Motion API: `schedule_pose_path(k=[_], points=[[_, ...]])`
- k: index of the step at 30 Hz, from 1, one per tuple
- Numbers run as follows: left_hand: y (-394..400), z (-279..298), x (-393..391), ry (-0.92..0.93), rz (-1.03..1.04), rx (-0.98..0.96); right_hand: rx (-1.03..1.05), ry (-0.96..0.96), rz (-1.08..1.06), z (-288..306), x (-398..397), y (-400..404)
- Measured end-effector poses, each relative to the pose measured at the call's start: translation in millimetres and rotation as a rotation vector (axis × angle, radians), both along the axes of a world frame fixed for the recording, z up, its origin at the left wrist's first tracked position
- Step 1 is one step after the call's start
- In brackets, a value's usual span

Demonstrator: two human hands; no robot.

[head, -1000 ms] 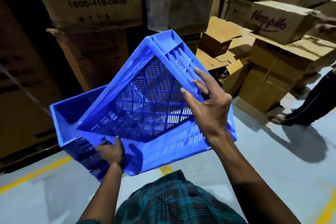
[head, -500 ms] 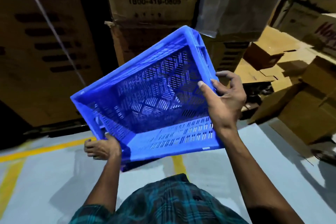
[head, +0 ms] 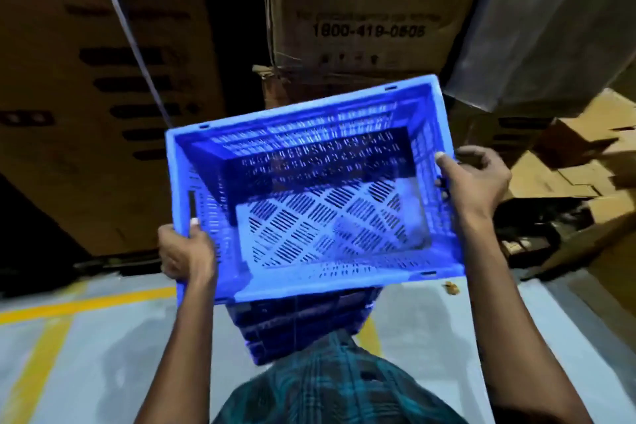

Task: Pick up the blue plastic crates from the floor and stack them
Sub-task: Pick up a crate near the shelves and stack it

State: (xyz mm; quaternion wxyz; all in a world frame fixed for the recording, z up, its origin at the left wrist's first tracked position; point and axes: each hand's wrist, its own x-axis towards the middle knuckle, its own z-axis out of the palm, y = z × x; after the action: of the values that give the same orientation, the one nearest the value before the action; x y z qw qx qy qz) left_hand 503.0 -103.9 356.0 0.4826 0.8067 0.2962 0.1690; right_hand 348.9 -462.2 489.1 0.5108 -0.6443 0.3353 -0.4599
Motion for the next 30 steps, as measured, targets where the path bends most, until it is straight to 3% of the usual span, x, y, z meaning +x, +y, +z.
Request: schedule_pose_path(k=[10, 19, 30], points=[[16.2, -15.4, 60.1, 0.203, -0.033, 0.101, 0.093, 0.314, 0.044, -106.4, 82.7, -19.0], [-10.9, -13.6, 98.4, 0.323, -0.083, 0.331, 0.127, 0.457, 0.072, -112.6, 139.9, -36.3], [-34.1, -20.5, 106.9, 0.383, -0.057, 0.552, -0.016, 0.659, 0.242, -145.6, 164.4, -73.0]])
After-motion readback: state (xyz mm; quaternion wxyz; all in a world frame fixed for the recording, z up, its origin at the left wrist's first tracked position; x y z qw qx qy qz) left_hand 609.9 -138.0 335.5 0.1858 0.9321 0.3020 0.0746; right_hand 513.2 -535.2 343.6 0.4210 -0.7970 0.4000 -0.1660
